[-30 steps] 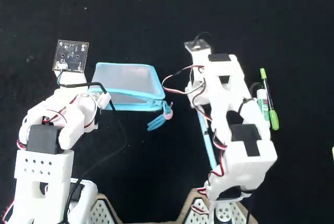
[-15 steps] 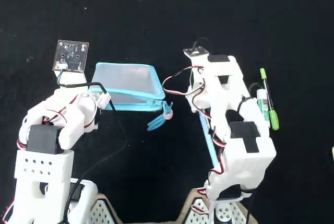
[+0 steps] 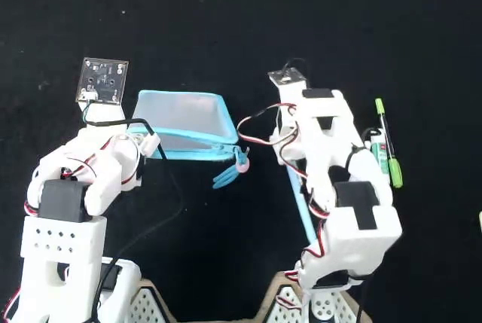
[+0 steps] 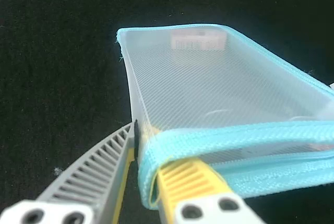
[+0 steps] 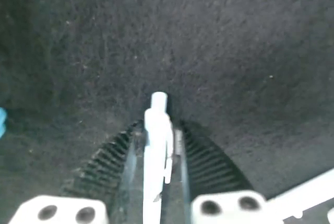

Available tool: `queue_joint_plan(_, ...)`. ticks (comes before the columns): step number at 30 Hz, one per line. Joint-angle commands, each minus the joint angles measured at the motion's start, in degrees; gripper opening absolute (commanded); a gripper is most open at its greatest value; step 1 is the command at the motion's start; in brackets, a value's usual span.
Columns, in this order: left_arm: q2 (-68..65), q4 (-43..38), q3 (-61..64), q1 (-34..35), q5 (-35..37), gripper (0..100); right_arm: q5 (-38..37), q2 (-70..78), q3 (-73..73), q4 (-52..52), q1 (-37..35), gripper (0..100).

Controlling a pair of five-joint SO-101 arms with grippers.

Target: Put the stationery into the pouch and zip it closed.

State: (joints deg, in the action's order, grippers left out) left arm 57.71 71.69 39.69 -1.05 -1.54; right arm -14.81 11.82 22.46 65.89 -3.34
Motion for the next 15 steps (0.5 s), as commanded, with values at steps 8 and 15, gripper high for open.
queue_joint_plan(8, 0.53, -0.7, -0.4, -0.13, 0.53, 3, -0.09, -30.64, -0.31, 12.4, -0.62, 1.1)
queue_joint_plan(15, 0.53, -0.7, -0.4, -0.22, 0.53, 3, 0.09, -52.09, 0.13, 14.59, -4.92, 1.1)
